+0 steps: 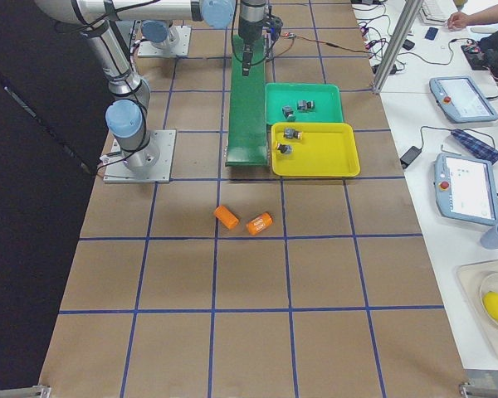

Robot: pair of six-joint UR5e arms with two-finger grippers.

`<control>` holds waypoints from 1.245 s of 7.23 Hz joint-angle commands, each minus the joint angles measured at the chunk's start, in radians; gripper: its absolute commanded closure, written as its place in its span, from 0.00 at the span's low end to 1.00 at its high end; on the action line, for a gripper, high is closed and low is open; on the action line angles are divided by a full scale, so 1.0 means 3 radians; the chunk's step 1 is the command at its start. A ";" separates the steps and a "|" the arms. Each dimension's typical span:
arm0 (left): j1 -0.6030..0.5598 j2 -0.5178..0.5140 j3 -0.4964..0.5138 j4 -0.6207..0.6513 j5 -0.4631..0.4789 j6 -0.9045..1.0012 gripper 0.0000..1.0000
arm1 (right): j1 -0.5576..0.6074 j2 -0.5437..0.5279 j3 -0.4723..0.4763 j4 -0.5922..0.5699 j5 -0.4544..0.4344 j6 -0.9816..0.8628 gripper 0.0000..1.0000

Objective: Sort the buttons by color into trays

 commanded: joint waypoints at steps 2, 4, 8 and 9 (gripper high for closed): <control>-0.0029 0.0006 -0.0004 -0.0161 -0.0026 -0.0356 0.00 | -0.0027 -0.0138 -0.0002 0.0107 0.0019 0.0016 0.00; -0.0024 0.0052 -0.0024 -0.0145 -0.0041 -0.0336 0.00 | -0.0068 -0.0123 0.0003 0.0191 0.0161 -0.0015 0.00; -0.0009 0.0006 0.0037 -0.0115 -0.0031 -0.0326 0.00 | -0.0135 -0.0128 0.0034 0.0171 0.0280 -0.0015 0.00; -0.0009 0.0001 0.0042 -0.0115 -0.0026 -0.0326 0.00 | -0.0135 -0.0128 0.0064 0.0181 0.0270 -0.0010 0.00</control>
